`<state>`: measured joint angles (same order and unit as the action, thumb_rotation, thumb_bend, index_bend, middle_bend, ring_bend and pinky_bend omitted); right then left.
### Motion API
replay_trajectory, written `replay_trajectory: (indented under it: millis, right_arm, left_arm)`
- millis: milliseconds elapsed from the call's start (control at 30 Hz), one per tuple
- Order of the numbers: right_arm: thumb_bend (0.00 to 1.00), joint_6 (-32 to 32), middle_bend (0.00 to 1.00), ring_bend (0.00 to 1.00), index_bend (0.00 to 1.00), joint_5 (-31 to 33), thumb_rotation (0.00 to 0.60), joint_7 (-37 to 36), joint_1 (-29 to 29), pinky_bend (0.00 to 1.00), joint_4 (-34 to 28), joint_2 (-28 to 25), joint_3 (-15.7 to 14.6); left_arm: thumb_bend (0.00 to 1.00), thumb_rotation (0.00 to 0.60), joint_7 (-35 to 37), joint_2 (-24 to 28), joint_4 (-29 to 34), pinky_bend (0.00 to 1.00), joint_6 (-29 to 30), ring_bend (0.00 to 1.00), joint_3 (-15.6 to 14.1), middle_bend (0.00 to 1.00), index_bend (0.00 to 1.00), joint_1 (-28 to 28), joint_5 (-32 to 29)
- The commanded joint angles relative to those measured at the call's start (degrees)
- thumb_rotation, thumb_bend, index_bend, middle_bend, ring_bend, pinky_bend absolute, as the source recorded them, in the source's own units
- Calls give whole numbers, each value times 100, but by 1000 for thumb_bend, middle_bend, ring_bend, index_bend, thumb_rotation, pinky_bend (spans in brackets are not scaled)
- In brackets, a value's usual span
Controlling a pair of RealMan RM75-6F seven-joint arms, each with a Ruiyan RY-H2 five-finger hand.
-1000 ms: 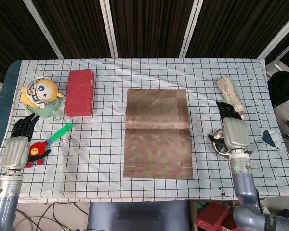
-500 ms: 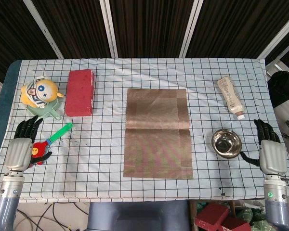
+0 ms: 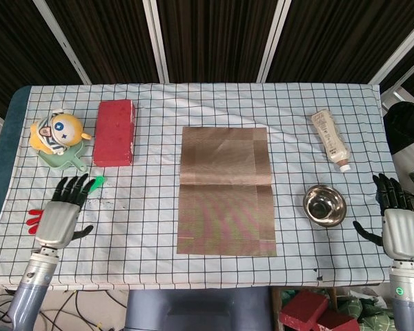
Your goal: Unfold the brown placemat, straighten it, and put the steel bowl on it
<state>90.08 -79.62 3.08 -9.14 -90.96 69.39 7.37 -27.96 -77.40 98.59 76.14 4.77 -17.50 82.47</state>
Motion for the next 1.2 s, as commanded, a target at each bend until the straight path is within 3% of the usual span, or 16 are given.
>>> replay_trajectory:
  millis: [33, 333, 833, 1200]
  right_arm:
    - [114, 4, 40, 44, 77, -1, 600, -232, 48, 160, 65, 36, 18]
    - [127, -144, 40, 44, 77, 129, 600, -540, 9, 160, 458, 189, 171]
    - [128, -373, 41, 44, 77, 224, 600, -681, -23, 160, 614, 262, 301]
    - [131, -456, 41, 44, 77, 293, 600, -728, -9, 160, 585, 272, 370]
  left_arm:
    - [5, 600, -683, -414, 63, 0, -598, 0, 32, 0, 72, -480, -20]
    - [6, 600, -1671, -1285, -115, 0, -1439, 0, 139, 0, 74, -1194, -299]
    - [5, 600, -2365, -2124, -258, 0, -1760, 0, -101, 0, 72, -1602, -734]
    - [5, 600, -2364, -2424, -518, 0, -1779, 0, -228, 0, 72, -1749, -802]
